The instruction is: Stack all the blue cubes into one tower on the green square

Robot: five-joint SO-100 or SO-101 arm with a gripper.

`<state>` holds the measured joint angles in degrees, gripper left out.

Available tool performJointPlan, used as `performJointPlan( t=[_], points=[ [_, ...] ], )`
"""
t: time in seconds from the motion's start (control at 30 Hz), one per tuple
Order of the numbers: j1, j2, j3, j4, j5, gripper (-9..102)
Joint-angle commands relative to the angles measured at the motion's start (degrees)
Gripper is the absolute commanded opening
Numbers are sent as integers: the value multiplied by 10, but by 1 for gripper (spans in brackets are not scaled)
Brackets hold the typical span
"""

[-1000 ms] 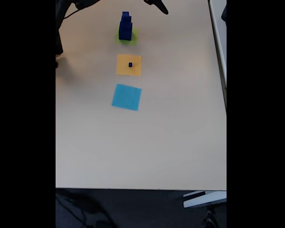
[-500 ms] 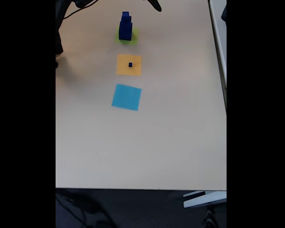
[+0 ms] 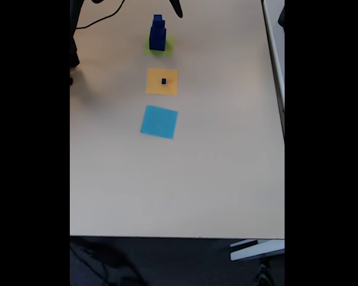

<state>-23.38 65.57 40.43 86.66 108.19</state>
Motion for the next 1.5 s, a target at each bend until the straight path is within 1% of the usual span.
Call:
performJointPlan(
  t=[0.0, 0.17, 0.37, 0.63, 0.9, 1.03, 1.47],
  points=[
    [-2, 69, 22, 9, -15, 31],
    [-8, 73, 39, 34, -34, 31],
    [-8, 83, 79, 37, -65, 30],
    [-11, 86, 88, 47, -85, 29],
    [-13, 90, 107, 53, -86, 28],
    [-14, 91, 114, 56, -82, 25],
    [-1, 112, 149, 62, -87, 24]
  ],
)
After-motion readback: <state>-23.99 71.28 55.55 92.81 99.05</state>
